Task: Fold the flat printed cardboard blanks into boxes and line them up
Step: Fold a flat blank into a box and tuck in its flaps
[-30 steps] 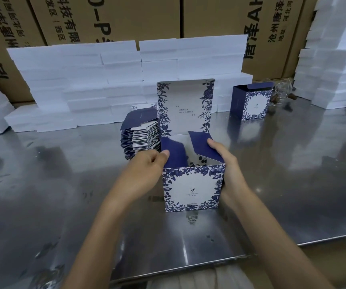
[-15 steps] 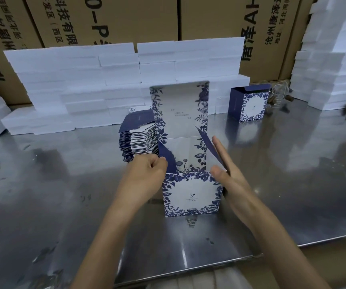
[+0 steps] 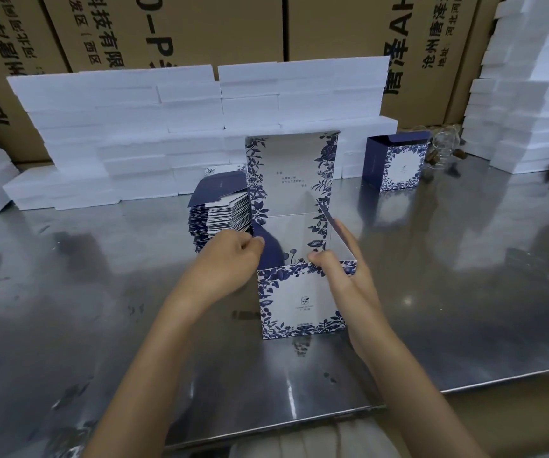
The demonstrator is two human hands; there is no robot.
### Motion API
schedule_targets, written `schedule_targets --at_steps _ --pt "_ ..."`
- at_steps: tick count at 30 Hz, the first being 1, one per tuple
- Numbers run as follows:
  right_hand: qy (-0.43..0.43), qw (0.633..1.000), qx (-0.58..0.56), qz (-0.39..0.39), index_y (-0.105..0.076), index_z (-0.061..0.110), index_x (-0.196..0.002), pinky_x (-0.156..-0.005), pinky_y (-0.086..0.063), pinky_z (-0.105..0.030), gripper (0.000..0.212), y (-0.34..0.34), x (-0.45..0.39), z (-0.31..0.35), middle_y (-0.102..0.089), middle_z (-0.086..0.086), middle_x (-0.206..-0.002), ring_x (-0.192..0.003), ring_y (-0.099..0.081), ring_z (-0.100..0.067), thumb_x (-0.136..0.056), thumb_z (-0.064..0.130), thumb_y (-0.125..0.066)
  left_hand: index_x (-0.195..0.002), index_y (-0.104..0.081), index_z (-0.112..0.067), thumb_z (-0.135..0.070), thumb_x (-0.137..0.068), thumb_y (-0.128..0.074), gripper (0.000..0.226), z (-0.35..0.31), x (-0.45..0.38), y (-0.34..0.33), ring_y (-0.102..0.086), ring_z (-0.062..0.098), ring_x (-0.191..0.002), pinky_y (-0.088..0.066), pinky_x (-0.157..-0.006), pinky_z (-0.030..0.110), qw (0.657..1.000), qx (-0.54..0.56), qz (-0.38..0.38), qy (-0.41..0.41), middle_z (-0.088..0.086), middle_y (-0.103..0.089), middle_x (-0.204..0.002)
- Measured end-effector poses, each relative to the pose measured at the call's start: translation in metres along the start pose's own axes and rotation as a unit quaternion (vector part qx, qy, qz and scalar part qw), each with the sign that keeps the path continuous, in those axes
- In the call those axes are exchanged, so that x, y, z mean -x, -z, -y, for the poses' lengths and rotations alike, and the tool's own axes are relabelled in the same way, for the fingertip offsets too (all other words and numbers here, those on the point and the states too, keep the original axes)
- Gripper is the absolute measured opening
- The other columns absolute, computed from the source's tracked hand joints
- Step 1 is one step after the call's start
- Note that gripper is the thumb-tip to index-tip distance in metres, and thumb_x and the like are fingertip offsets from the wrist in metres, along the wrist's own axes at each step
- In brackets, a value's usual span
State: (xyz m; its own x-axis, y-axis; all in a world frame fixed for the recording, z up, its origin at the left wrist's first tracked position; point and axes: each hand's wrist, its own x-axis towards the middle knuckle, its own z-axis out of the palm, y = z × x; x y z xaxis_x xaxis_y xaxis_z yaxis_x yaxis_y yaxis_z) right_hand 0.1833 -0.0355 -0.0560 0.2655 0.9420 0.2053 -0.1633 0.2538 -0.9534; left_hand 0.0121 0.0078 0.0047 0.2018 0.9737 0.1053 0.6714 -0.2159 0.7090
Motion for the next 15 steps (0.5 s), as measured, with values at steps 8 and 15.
schedule_targets --at_steps 8,15 --pt "0.004 1.000 0.018 -0.005 -0.051 0.042 -0.141 -0.077 -0.055 -0.018 0.069 -0.001 -0.001 -0.001 -0.075 0.021 -0.110 -0.102 -0.071 -0.001 -0.075 0.032 -0.068 -0.068 -0.033 -0.017 -0.024 -0.103 -0.045 0.037 -0.001 -0.010 -0.007 -0.030 0.013 -0.051 -0.023 -0.055 0.032 1.000 0.001 -0.028 -0.006 -0.004 -0.033 -0.057" --pt "0.005 1.000 0.007 -0.010 -0.050 0.037 -0.144 -0.075 -0.056 -0.018 0.071 -0.002 0.000 0.000 -0.075 0.018 -0.111 -0.101 -0.072 -0.003 -0.075 0.030 -0.068 -0.067 -0.043 -0.016 -0.039 -0.102 -0.048 0.043 -0.003 -0.028 -0.001 -0.042 0.023 -0.061 -0.035 -0.063 0.032 0.999 0.009 -0.020 0.025 0.003 -0.044 -0.062"
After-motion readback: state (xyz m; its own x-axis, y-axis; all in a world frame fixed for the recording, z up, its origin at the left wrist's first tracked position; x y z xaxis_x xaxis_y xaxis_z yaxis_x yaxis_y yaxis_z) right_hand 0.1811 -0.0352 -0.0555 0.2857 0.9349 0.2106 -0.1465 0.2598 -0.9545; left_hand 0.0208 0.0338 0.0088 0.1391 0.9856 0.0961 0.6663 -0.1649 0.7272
